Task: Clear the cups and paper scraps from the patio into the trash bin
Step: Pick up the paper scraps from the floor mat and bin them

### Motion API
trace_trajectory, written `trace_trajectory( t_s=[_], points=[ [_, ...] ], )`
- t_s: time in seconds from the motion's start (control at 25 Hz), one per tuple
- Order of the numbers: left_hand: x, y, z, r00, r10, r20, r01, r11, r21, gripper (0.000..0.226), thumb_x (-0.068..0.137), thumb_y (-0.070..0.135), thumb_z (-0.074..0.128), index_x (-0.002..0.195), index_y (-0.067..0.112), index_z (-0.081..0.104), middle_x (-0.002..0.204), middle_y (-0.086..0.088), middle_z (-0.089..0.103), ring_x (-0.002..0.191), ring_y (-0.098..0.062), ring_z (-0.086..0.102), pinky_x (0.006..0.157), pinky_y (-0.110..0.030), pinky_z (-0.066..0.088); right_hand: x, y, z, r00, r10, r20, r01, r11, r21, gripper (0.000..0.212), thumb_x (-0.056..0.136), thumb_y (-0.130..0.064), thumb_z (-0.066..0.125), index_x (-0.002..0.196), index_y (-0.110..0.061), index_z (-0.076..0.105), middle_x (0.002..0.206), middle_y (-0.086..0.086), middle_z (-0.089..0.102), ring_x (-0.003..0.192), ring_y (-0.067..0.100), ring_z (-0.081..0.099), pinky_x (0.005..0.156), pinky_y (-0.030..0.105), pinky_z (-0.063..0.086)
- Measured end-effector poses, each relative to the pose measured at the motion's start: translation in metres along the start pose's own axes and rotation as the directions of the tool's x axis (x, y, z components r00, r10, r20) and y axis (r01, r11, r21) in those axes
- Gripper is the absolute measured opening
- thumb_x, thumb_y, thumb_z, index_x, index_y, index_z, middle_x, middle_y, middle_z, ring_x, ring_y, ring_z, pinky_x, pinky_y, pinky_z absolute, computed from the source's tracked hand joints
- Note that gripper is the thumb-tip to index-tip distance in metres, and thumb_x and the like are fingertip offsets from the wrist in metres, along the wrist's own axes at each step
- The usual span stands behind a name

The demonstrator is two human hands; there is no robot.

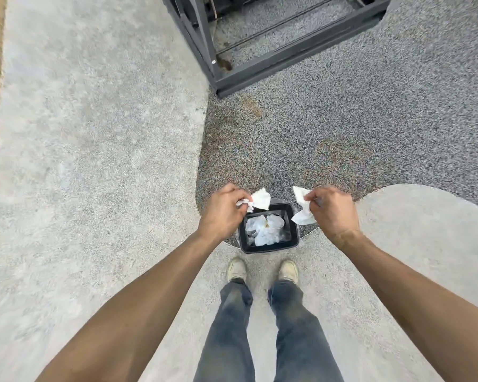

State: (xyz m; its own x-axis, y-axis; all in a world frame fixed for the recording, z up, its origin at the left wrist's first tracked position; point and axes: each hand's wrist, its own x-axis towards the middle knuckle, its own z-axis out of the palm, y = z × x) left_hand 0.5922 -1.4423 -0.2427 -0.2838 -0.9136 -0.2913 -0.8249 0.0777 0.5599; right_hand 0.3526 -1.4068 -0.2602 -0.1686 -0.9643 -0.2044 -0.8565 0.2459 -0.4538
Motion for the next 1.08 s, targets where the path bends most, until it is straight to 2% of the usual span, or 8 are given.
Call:
trace_trajectory(
  t_s=[0.12,0.28,0.36,0.56,0.68,0.76,0.88,1.08],
  points=[
    [0.015,-0.035,0.041,0.997,-0.050,0.056,0.048,0.999,0.023,0.019,0.089,0.019,0.066,0.108,0.021,0.070,0.109,0.002,0.058,0.088,-0.009,0.054,0.090,-0.033,0.049,0.009,0.016,0.052,0.993,0.096,0.069,-0.096,0.995,-0.004,0.021,0.090,-0.007,0.057,0.095,-0.021,0.072,0.100,0.000,0.069,0.062,0.005,0.056,0.059,0.013,0.042],
    [0.033,-0.081,0.106,0.986,-0.119,0.120,0.117,0.993,0.024,0.018,0.088,0.020,0.067,0.105,0.024,0.071,0.105,0.004,0.058,0.078,-0.009,0.055,0.076,-0.022,0.043,0.023,0.045,0.126,0.958,0.209,0.196,-0.217,0.976,0.022,0.025,0.091,-0.004,0.054,0.100,-0.020,0.071,0.092,0.005,0.071,0.055,0.009,0.059,0.048,0.017,0.046],
    [0.046,-0.105,0.143,0.976,-0.164,0.146,0.162,0.986,0.025,0.017,0.087,0.020,0.068,0.103,0.025,0.071,0.103,0.004,0.058,0.076,-0.010,0.056,0.073,-0.022,0.044,0.032,0.062,0.166,0.938,0.241,0.247,-0.252,0.968,0.013,0.026,0.091,-0.003,0.053,0.102,-0.020,0.071,0.095,0.008,0.071,0.059,0.015,0.062,0.053,0.023,0.051],
    [0.079,-0.157,0.230,0.939,-0.273,0.209,0.266,0.962,0.064,0.018,0.087,0.018,0.067,0.103,0.024,0.072,0.107,-0.004,0.062,0.080,-0.017,0.059,0.074,-0.022,0.044,0.049,0.100,0.252,0.913,0.276,0.300,-0.275,0.960,-0.044,0.027,0.090,-0.001,0.055,0.103,-0.017,0.073,0.103,0.010,0.071,0.065,0.019,0.060,0.064,0.018,0.048],
    [0.092,-0.179,0.271,0.921,-0.301,0.249,0.285,0.954,0.098,0.021,0.087,0.017,0.066,0.107,0.021,0.071,0.109,-0.008,0.062,0.076,-0.018,0.057,0.071,-0.023,0.045,0.057,0.119,0.289,0.917,0.234,0.323,-0.226,0.972,-0.063,0.026,0.091,-0.001,0.055,0.104,-0.015,0.073,0.107,0.013,0.069,0.078,0.026,0.067,0.076,0.032,0.056],
    [0.100,-0.187,0.294,0.917,-0.298,0.267,0.275,0.954,0.120,0.024,0.088,0.015,0.065,0.111,0.019,0.070,0.112,-0.011,0.061,0.083,-0.023,0.060,0.077,-0.027,0.049,0.063,0.130,0.310,0.915,0.247,0.320,-0.245,0.968,-0.047,0.024,0.091,-0.002,0.056,0.104,-0.014,0.073,0.110,0.013,0.067,0.085,0.030,0.067,0.082,0.039,0.056],
    [0.112,-0.189,0.318,0.910,-0.285,0.300,0.253,0.957,0.139,0.026,0.090,0.015,0.062,0.115,0.017,0.067,0.117,-0.012,0.059,0.096,-0.028,0.062,0.087,-0.036,0.052,0.070,0.141,0.335,0.889,0.283,0.360,-0.296,0.955,-0.021,0.024,0.091,-0.007,0.058,0.110,-0.013,0.070,0.116,0.011,0.066,0.093,0.029,0.066,0.087,0.035,0.054],
    [0.125,-0.191,0.344,0.841,-0.353,0.409,0.318,0.936,0.152,0.029,0.093,0.019,0.061,0.122,0.016,0.062,0.132,-0.012,0.049,0.104,-0.028,0.061,0.094,-0.035,0.048,0.070,0.151,0.361,0.822,0.273,0.500,-0.320,0.947,0.010,0.037,0.091,-0.014,0.057,0.128,-0.008,0.058,0.136,0.010,0.053,0.119,0.026,0.054,0.101,0.032,0.043]
  ],
)
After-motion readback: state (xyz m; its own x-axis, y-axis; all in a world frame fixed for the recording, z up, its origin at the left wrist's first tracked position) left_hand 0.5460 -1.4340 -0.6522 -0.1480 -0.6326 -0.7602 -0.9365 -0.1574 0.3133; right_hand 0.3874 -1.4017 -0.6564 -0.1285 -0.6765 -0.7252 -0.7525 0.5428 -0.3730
